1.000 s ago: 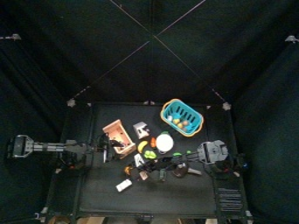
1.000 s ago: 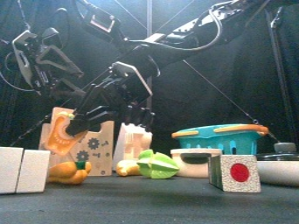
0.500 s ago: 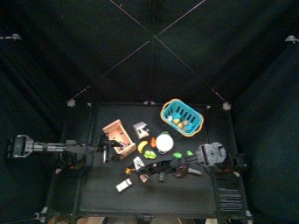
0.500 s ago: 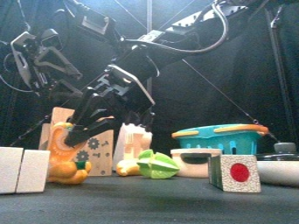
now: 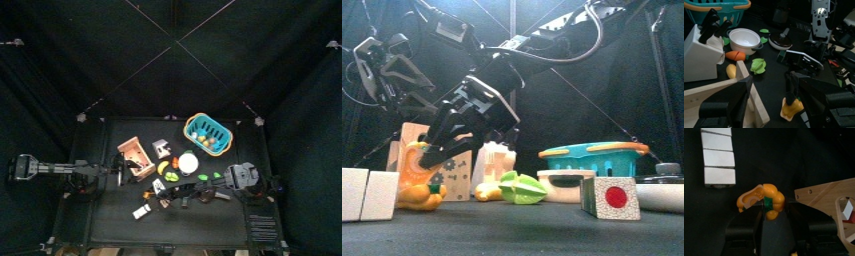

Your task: Drop squash half near other squash half

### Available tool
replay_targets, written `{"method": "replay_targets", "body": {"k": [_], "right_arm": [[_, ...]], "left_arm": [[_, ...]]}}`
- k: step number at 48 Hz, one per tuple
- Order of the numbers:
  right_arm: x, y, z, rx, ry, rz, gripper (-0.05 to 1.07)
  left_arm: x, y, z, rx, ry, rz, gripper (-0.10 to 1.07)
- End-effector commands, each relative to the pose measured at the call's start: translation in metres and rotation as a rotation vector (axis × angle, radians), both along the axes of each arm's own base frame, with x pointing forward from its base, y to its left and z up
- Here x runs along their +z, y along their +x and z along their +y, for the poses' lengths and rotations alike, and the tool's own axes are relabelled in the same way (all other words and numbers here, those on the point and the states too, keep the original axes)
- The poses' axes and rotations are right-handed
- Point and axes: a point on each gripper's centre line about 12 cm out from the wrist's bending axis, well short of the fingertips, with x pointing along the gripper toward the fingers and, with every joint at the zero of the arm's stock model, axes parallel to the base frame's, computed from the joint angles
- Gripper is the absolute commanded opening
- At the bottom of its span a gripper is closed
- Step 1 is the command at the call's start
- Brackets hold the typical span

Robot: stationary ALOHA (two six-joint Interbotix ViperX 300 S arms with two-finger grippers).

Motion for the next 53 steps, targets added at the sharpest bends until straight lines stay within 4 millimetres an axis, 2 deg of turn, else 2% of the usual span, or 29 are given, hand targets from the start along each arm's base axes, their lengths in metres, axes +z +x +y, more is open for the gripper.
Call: {"method": "replay_targets", "body": {"k": [1,14,35,46,53], "right_arm": [[0.022,0.001,0.003,0.008,0.003,-0.047,0.74],[0.020,-0.002,0.004,0.011,0.002,-0.038,0.80],[0.013,-0.011,0.002,-0.031,-0.014,0.013,0.80],[0.019,-0.018,0.001,-0.047,0.006,0.015,0.80],[0.021,-0.018,0.007,-0.036,0.015,0.009,0.80]], "left_arm": [[0.004,0.002,0.001,0.001,0.002,-0.006,0.96],[0.002,0.002,0.001,0.003,0.001,0.004,0.96],[0.001,0.001,0.002,0.014,-0.010,0.004,0.96],[0.001,0.001,0.002,0.014,-0.010,0.004,0.96],[0.001,0.001,0.002,0.014,-0.010,0.004,0.96]]}}
